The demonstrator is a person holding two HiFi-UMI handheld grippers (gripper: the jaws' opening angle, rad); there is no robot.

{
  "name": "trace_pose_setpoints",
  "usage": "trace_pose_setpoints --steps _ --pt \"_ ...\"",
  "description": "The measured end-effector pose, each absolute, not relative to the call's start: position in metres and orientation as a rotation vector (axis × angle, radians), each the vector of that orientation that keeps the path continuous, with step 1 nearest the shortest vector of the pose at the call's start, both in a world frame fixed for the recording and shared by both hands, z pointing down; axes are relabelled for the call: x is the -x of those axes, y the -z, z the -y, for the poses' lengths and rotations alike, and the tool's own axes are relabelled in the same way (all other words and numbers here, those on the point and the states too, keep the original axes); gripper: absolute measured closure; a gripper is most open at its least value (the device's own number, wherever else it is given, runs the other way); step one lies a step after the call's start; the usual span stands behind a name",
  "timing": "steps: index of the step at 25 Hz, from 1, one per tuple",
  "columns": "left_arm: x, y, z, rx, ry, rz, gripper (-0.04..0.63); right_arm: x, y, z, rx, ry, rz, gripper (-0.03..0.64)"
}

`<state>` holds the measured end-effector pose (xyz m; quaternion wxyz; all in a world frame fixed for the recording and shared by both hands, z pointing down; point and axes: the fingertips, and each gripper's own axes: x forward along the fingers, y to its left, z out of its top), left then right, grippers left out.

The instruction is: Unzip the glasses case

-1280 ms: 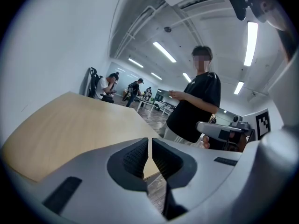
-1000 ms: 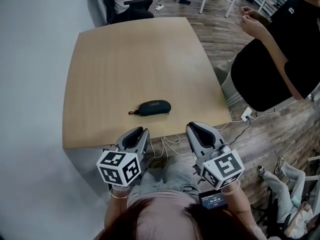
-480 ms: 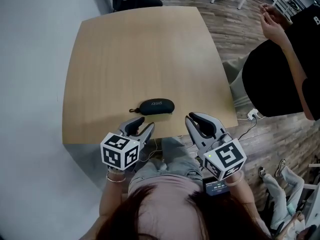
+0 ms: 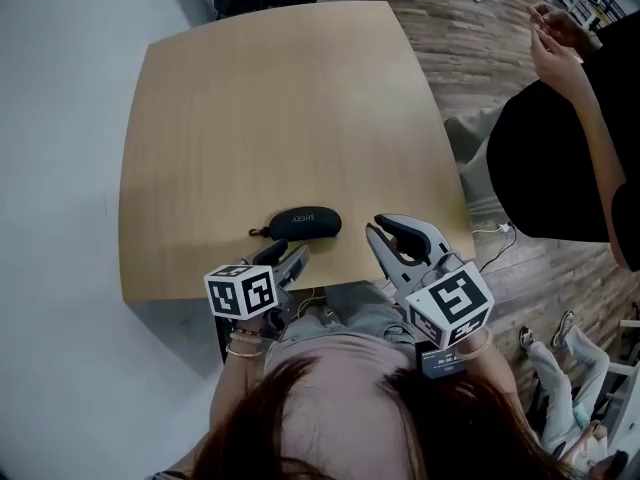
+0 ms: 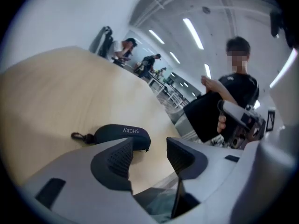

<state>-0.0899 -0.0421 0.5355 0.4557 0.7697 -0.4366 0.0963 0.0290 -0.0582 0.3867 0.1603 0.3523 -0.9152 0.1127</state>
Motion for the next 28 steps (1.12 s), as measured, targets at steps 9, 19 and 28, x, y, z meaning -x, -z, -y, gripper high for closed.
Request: trace_pose_setpoints --steps 9,19,28 --pt "0.081 -0.592 0.052 -1.317 0.163 0.954 0.268 -0.026 -0.389 0.092 -0.931 -0.342 2.619 0.568" --pt "0.091 -0.627 0.076 -1.095 0.291 1.007 0.247 -0.023 -0.399 0.127 -0.906 -0.341 2.596 0.568" --pt "0.093 -0.625 0.088 -1.147 0.18 1.053 0.241 -0.031 -0.403 0.139 -0.936 -0.333 2.574 0.568"
